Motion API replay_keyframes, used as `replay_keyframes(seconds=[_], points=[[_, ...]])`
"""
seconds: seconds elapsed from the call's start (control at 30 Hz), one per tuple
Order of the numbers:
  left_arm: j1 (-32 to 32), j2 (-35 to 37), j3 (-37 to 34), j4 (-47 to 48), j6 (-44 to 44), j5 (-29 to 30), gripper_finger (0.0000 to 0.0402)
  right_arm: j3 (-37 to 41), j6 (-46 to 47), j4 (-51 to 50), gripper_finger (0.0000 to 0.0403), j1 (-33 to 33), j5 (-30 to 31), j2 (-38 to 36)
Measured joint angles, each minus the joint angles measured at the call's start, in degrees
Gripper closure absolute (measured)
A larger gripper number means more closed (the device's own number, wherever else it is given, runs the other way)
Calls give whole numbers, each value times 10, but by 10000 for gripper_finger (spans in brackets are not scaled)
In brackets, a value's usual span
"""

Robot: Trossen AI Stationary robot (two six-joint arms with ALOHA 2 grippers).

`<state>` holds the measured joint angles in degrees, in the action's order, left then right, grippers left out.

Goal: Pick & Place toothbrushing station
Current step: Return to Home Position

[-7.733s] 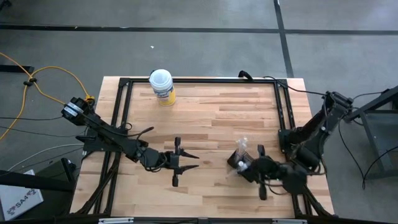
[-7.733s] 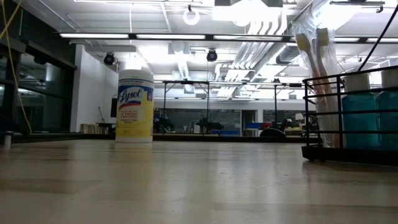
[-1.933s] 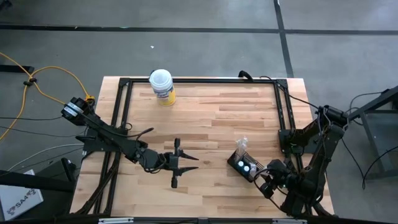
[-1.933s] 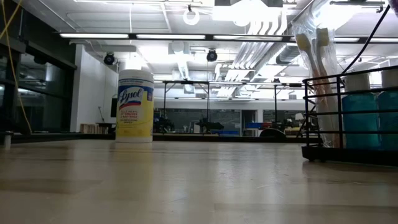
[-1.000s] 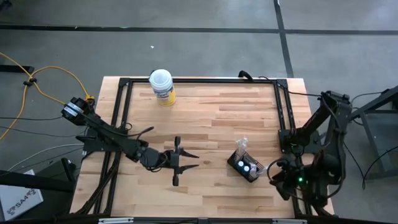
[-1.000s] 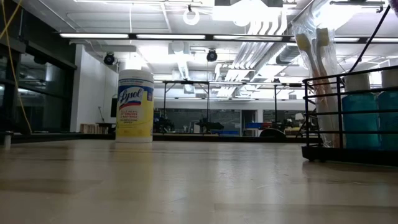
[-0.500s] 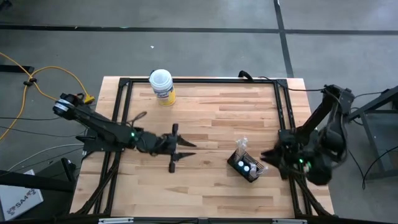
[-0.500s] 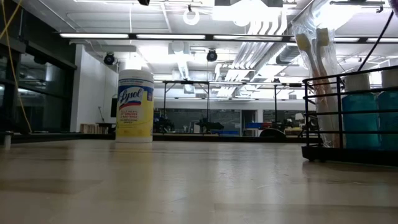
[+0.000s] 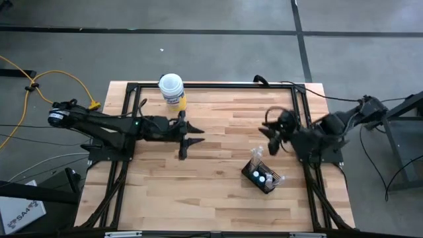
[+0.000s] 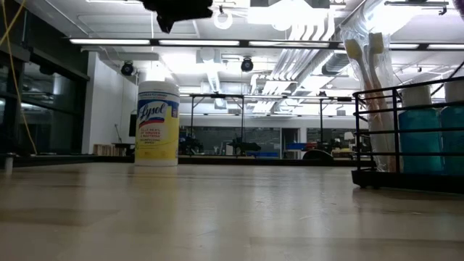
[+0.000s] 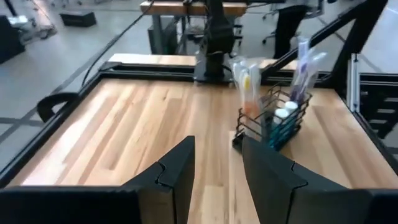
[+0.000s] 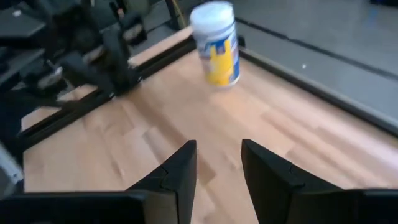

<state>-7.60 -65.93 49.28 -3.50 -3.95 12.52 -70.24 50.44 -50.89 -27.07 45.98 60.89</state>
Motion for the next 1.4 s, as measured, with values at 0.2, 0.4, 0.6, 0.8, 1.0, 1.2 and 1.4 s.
replay_keyframes(seconds=[0.2, 0.4, 0.6, 0.8, 1.0, 1.2, 1.4], points=[[36, 0, -8, 12, 0, -65, 273, 0, -120, 57, 284, 112, -61, -26], [60, 0, -8, 40, 3, -95, 273, 23, -195, 89, 284, 218, -130, -67], [63, 0, -8, 45, 9, -112, 273, 152, -283, 256, 284, 340, -282, -130], [63, 0, -8, 58, 10, -112, 273, 276, -313, 362, 284, 450, -414, -189], [63, 0, -8, 63, 11, -112, 273, 361, -326, 395, 284, 509, -463, -244], [63, 0, -8, 63, 11, -112, 273, 442, -305, 440, 284, 524, -475, -306], [63, 0, -8, 63, 11, -112, 273, 499, -294, 443, 284, 523, -432, -349]])
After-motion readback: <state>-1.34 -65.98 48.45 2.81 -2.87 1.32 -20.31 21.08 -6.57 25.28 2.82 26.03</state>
